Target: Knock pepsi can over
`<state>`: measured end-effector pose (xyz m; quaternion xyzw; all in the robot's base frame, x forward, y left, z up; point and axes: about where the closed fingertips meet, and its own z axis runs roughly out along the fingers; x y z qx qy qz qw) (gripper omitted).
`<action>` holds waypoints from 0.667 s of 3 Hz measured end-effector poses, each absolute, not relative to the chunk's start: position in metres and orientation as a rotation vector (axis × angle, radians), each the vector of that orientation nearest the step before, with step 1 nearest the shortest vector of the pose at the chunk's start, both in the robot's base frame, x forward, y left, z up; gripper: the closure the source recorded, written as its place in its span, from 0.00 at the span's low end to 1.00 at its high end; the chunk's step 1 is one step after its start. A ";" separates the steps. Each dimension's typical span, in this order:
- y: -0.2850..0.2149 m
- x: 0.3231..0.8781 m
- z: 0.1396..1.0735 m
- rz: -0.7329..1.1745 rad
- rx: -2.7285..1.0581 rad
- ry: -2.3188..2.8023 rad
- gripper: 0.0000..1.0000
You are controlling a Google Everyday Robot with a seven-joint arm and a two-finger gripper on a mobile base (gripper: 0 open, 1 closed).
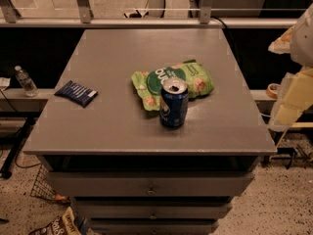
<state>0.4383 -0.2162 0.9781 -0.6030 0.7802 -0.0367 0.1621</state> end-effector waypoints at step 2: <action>-0.211 0.438 0.977 -0.030 -1.691 2.191 0.00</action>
Offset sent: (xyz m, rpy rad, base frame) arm -0.0039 0.0192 -0.0037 0.3343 -0.0072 0.0453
